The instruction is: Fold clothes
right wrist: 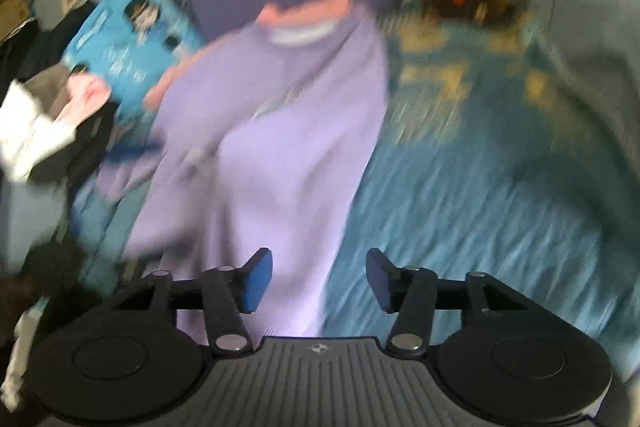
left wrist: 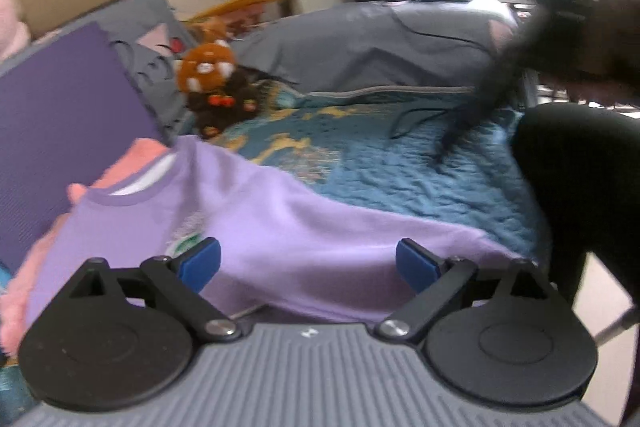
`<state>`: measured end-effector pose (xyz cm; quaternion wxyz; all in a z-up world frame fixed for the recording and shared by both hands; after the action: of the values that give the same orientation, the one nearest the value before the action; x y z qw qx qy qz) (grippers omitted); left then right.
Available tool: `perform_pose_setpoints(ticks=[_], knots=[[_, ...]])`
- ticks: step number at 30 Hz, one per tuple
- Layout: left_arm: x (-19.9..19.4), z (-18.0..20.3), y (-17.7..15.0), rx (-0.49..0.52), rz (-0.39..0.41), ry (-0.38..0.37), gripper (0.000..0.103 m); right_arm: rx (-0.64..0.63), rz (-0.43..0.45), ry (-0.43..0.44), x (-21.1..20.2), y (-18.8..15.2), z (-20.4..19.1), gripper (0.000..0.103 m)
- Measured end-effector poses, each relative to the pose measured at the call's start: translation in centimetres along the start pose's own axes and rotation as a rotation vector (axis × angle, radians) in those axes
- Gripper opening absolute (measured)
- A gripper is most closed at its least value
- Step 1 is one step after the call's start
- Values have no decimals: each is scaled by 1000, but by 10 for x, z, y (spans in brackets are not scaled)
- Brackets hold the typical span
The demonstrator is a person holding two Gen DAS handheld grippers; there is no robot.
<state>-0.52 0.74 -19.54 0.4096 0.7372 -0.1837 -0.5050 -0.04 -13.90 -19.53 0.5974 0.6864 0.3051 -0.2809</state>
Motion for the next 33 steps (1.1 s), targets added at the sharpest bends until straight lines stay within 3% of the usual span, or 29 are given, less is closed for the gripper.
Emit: perform_pose_setpoints(ticks=[3,8,11,14,15,16,18,25,29,30,33], knots=[[14,18,3,40,-17,-50,97,-21,69,-2,35,50,14,52],[37,32,-3,52,-63,-95,99,90,78,40,115,116,29,48],[48,28,-10,10,-85,-101,99,107,53,38,157,139,33,46],[54,20,-14,-30,-90,-104,99,213,-31,70,194,149,41,42],[55,18,-16,-38,-91,-104,99,258,-65,93,203,149,42,34],[56,16,-17,-40,-91,-104,99,298,-103,128,211,149,43,14],[56,14,-17,-44,-91,-104,99,326,-109,201,210,151,37,8],[51,13,-19,-40,-90,-105,99,153,-29,401,169,185,-22,7],[48,13,-20,-37,-91,-105,100,145,-30,569,160,200,-49,7],[47,13,-20,-36,-91,-106,101,132,-25,553,165,200,-49,7],[45,14,-21,-34,-92,-106,102,92,-72,341,204,190,-32,7]])
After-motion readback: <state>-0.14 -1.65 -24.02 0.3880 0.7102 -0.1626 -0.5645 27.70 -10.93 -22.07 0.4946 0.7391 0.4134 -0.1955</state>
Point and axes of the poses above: each gripper's, at about its wrist camera, not at the fingertips, and x roughly the way its jaws point, z to its right, y to its top, the point moved 10 cm from there along x, roughly the way its jaws point, and after that the axes turned 12 degrees about -y, right-handed, at the moved point
